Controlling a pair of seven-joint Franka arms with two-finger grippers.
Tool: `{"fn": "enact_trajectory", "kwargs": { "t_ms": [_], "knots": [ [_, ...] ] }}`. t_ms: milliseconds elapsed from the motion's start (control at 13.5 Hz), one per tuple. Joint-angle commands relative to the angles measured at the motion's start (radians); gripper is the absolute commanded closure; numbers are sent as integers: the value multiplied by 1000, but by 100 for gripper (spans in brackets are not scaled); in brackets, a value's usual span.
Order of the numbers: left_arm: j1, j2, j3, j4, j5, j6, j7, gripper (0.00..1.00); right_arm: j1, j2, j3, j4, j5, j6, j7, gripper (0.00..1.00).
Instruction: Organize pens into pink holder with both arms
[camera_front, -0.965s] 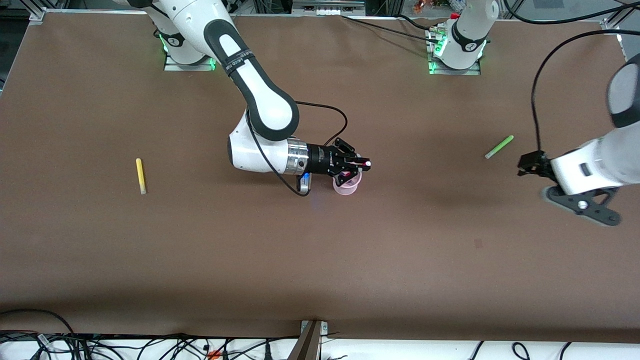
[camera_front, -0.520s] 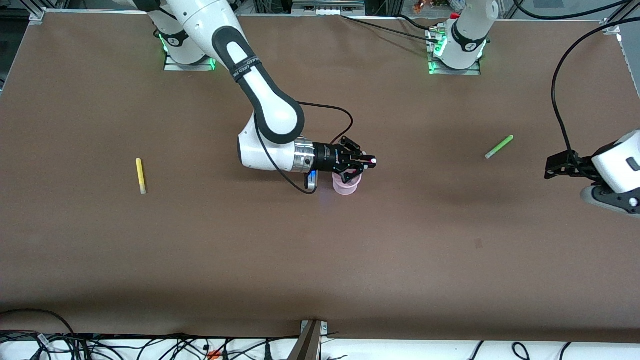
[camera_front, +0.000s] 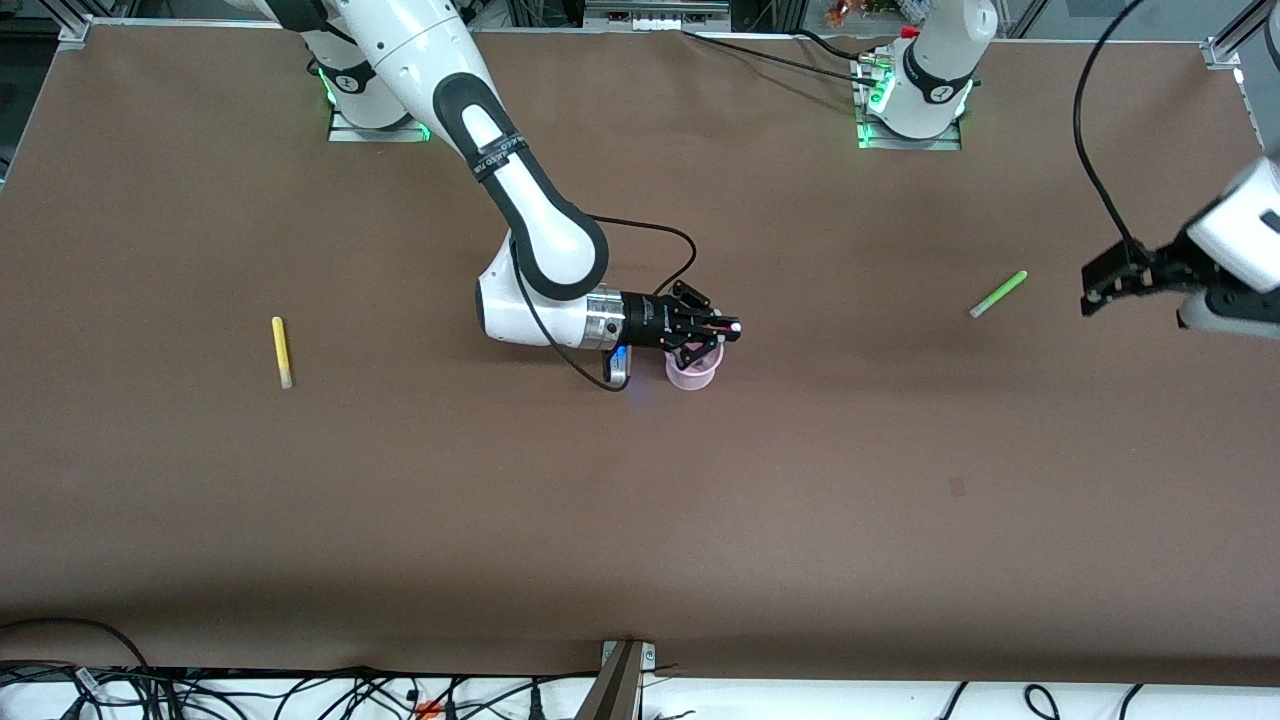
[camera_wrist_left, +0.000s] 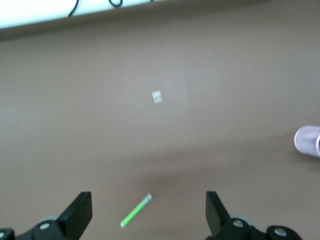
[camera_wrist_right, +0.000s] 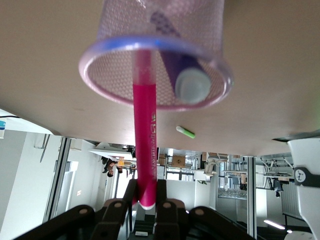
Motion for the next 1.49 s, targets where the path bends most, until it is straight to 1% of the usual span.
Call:
{"fn": "enact_trajectory", "kwargs": {
  "t_ms": [0,74,149,223,446,520,668,817,891,1040,1114,1188,1411],
  "knots": [
    [-47,-153,44,-198,-6,45,-11,0,-4,16,-3,-5,28,0,-66,79],
    [-49,-153,57,-208,-6,47,-11,0,-4,16,-3,-4,27,0,-66,46],
    [-47,-150,64,-211,-6,41,-13,0,-4,15,-3,-2,25,2,-66,19],
    [-47,-143,66,-205,-8,38,-12,0,-4,9,-5,1,21,0,-64,2],
    [-38,-115,66,-171,-8,38,-7,0,-3,-31,-25,7,6,0,-52,1],
    [-38,-107,66,-166,-8,36,-7,0,-3,-52,-52,6,-32,-2,-55,1],
    [-41,-100,66,-147,-8,32,-7,0,-4,-101,-71,6,-185,-3,-55,1],
    [-44,-77,64,-133,-6,30,-10,0,-6,-144,-106,0,-301,-14,-55,0],
    [-44,-77,63,-133,-6,28,-8,0,-6,-166,-140,-5,-380,-35,-57,0],
    [-44,-75,60,-133,-8,19,-7,0,-6,-201,-245,4,-604,-157,-67,0],
    [-44,-75,60,-134,-8,19,-7,0,-6,-226,-287,6,-698,-214,-89,0],
    [-44,-73,60,-134,-8,18,-7,0,-6,-249,-327,6,-765,-266,-139,0],
    [-41,-73,58,-133,-8,18,-7,0,-6,-316,-431,4,-925,-435,-309,0]
  ]
}}
